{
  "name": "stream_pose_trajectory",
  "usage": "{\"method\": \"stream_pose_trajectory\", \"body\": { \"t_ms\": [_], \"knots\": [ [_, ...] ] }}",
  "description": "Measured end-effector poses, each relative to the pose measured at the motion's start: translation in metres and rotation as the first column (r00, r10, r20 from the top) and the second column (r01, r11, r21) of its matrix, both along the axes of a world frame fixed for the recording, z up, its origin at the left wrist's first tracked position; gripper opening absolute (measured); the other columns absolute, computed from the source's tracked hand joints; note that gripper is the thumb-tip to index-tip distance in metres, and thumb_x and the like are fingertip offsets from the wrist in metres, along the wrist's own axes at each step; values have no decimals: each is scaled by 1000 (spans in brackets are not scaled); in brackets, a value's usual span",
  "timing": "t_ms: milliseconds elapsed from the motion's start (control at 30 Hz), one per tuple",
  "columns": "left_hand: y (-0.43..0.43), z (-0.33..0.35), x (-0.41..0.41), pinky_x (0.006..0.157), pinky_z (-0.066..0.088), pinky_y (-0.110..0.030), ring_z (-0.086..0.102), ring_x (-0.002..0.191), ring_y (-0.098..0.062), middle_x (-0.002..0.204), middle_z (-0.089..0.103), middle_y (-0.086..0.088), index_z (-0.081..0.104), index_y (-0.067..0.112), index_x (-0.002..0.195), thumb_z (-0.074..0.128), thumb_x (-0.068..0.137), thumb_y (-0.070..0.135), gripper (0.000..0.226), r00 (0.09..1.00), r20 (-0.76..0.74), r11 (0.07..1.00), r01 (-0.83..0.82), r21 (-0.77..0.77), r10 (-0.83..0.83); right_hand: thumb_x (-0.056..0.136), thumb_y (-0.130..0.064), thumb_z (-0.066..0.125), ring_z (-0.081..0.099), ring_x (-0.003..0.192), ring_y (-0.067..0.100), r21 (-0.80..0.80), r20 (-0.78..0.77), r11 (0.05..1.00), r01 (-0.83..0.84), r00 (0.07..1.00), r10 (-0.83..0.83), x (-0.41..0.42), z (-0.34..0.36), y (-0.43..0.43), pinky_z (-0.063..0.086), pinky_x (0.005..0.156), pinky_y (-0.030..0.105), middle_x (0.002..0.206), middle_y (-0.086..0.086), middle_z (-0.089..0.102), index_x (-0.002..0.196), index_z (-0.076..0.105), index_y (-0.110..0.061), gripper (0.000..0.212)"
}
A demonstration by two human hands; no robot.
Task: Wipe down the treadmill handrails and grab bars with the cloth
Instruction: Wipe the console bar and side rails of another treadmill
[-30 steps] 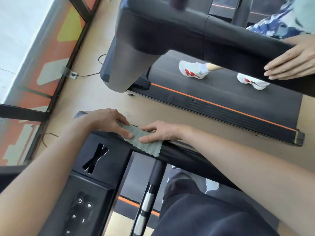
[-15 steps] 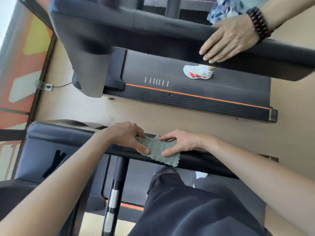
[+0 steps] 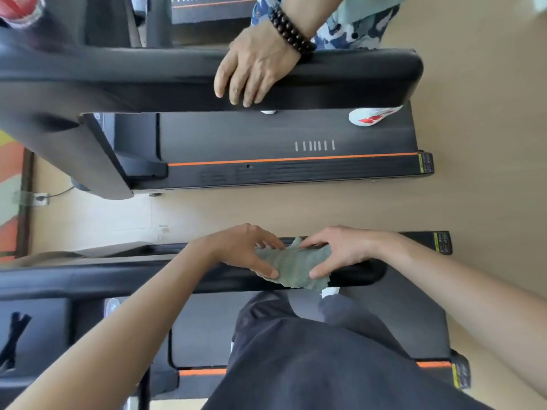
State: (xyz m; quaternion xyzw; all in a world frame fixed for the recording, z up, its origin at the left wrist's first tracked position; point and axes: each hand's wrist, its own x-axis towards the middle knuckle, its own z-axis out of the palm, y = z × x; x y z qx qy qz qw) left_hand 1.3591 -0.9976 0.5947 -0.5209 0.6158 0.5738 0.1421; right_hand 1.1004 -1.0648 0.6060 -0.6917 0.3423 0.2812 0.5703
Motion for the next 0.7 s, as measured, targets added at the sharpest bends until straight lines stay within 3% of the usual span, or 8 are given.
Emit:
{"method": "stream_pose_trajectory", "body": {
  "t_ms": [100, 400, 500, 600, 700],
  "knots": [
    [-12, -5, -36, 106, 47, -37, 59, 116, -8, 124, 66, 12, 64, 44, 130, 83, 72, 61, 64, 999, -35, 1000, -9, 15, 10, 79, -43, 82, 60, 104, 1, -2, -19, 999, 52, 998, -52, -38, 1, -6, 46, 90, 16, 109, -28, 64, 133, 59, -42, 59],
    [-29, -10, -124, 105, 44, -36, 57, 118, -13, 131, 61, 13, 53, 48, 140, 77, 73, 69, 74, 999, -30, 1000, 22, -13, -23, 75, -45, 85, 64, 103, -8, 54, 15, 933, 357, 934, -358, -130, -20, 0, 49, 93, 15, 113, -24, 71, 130, 62, -45, 59],
    [-31, -11, -143, 105, 43, -36, 57, 120, -14, 134, 62, 13, 49, 55, 141, 73, 72, 72, 74, 999, -4, 999, 44, -29, -44, 79, -26, 86, 66, 104, -4, 188, 47, 817, 545, 826, -561, -152, -29, 15, 48, 82, 10, 115, -16, 73, 134, 62, -34, 61],
    [-32, -7, -161, 104, 44, -36, 58, 123, -15, 135, 64, 11, 49, 52, 143, 73, 77, 68, 71, 997, 30, 993, 71, -97, -69, 84, -13, 80, 66, 116, 12, 319, 99, 671, 669, 681, -726, -169, -42, 35, 51, 94, 21, 121, -6, 73, 134, 62, -25, 55],
    [-30, -2, -176, 102, 46, -34, 59, 118, -14, 132, 66, 9, 53, 47, 143, 76, 81, 59, 67, 999, 33, 983, 47, -176, -42, 90, -27, 69, 64, 119, 17, 460, 81, 470, 754, 491, -867, -179, -47, 52, 51, 94, 27, 125, 0, 71, 132, 65, -22, 43]
  ]
}}
